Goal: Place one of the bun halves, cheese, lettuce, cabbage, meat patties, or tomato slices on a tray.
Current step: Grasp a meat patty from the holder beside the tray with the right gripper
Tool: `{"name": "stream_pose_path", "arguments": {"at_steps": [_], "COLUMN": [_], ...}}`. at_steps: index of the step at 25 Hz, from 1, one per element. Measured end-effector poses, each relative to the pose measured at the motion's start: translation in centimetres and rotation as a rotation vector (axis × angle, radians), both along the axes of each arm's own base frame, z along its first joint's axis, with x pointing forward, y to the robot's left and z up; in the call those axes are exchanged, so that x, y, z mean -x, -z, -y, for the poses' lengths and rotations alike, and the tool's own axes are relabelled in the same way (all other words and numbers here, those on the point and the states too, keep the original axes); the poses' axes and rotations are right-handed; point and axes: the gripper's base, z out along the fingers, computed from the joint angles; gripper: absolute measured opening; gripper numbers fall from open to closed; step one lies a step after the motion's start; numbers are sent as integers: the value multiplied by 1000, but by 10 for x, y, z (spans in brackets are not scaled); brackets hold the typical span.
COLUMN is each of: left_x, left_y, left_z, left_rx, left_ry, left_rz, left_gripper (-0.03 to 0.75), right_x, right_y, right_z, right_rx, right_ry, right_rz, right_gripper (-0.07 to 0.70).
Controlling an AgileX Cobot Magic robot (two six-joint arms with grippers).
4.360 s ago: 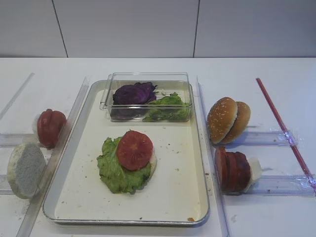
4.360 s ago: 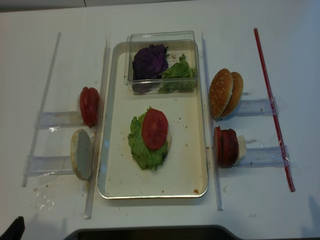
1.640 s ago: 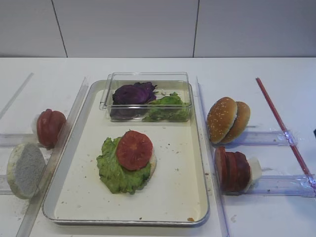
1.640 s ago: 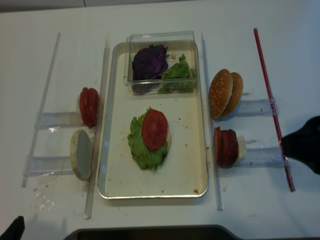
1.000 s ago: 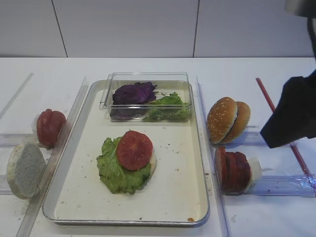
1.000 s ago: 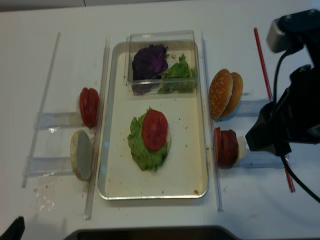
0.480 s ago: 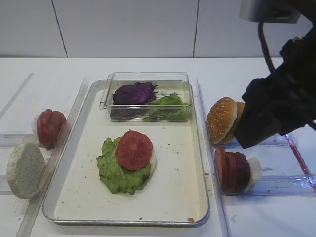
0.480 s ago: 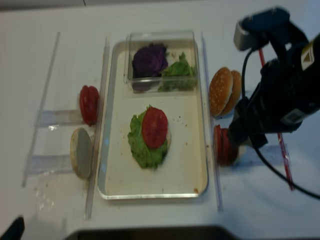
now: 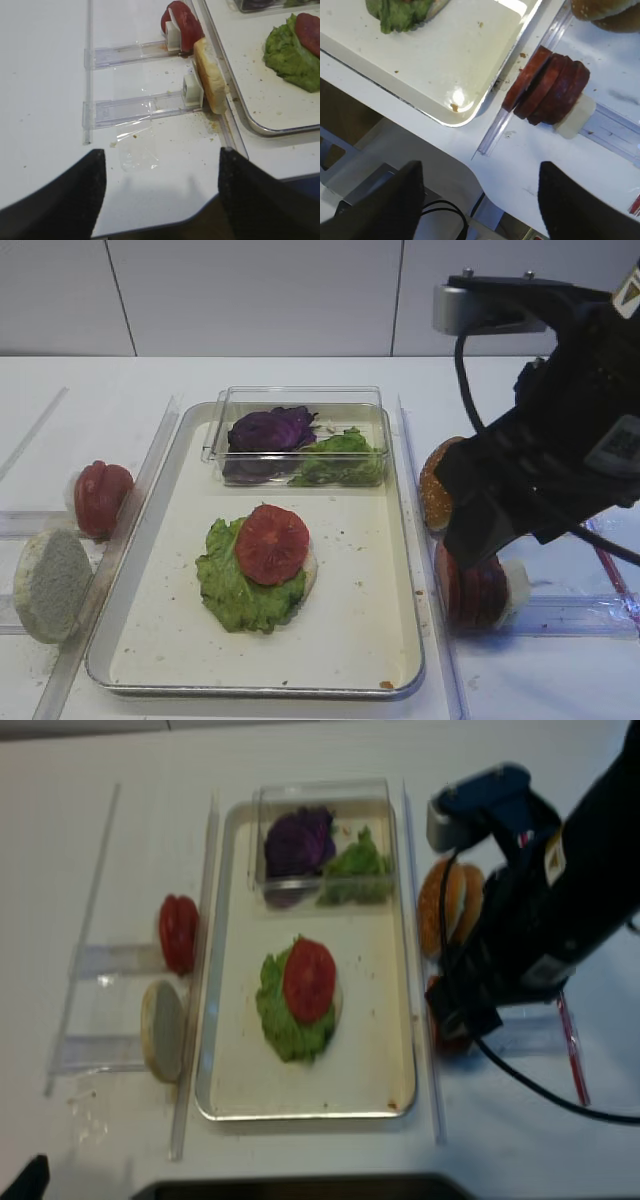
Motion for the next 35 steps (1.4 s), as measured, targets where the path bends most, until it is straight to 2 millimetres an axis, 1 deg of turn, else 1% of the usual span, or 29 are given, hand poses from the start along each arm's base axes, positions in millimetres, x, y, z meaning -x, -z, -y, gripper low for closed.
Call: {"name": "stream_pose_path", "arguments": {"at_steps": [6,11,17,24,31,35], "left_x": [0,0,0,0,0,0], "left_y": [0,0,0,0,0,0], "left_z": [0,0,0,0,0,0], "left_rx": [0,0,0,0,0,0], "left_ry": [0,0,0,0,0,0], "left_rz": [0,0,0,0,0,0], "left_gripper": [440,440,440,440,440,440], "right_x": [-8,-14,-22,-26,-35,-43], "right_y": [11,22,36,42,49,52], "right_z": [-5,-9,-14,-16,-21,-26], "right_rx": [25,50,78,87,67,62], "right_ry": [82,112,163,238,268,274], "right_rz": [-65,-110,-164,-198,-172,-161], "right_gripper": [500,497,418,407,398,339]}}
